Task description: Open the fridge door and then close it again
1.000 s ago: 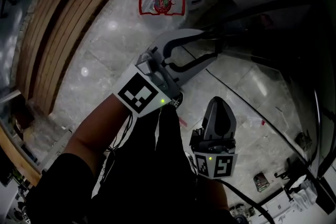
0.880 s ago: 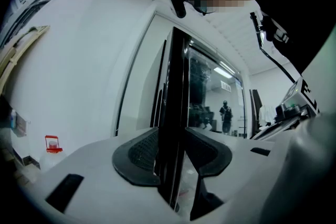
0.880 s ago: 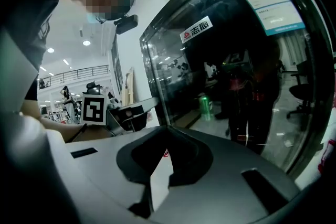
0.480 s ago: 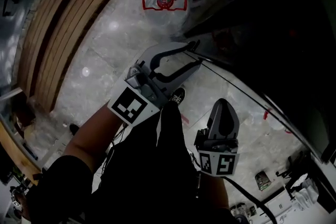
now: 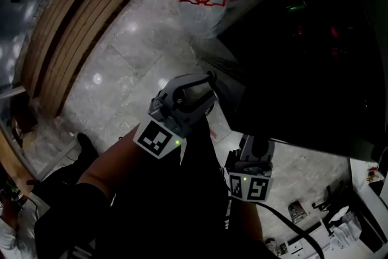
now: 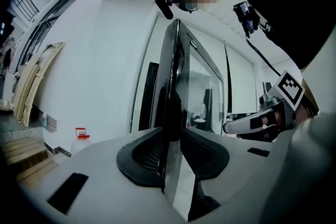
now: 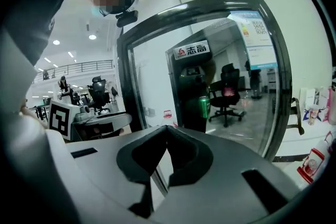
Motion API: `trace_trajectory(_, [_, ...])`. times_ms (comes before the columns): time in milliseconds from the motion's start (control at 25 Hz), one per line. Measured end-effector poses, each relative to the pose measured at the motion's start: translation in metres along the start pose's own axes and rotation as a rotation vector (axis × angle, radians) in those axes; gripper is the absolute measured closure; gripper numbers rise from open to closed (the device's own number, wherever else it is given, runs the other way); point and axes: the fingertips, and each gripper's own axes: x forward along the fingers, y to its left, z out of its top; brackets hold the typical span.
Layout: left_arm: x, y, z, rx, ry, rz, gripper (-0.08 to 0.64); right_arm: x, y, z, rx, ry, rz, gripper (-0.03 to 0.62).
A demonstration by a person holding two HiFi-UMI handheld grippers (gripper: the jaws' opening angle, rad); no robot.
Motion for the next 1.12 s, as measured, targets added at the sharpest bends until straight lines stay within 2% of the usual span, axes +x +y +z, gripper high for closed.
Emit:
trace_trajectory(160, [-0.022, -0.022, -0.003, -0.019, 0.015, 0.023, 0.456, -0.01, 0.012, 0.007, -0.029, -0.024, 0.039, 0.577])
trace_trajectory(320, [-0.031, -0.034, 0.001, -0.003, 0.016, 0.037, 0.463, -0.017, 0.019, 0.01, -0.035, -0.018, 0.062, 0.577])
trace_trajectory(1120, [-0.024, -0.019, -0.002, -0.005, 0.018, 0.038, 0.462, 0.0, 0.021, 0.01, -0.031, -0.012, 0.082, 0.577])
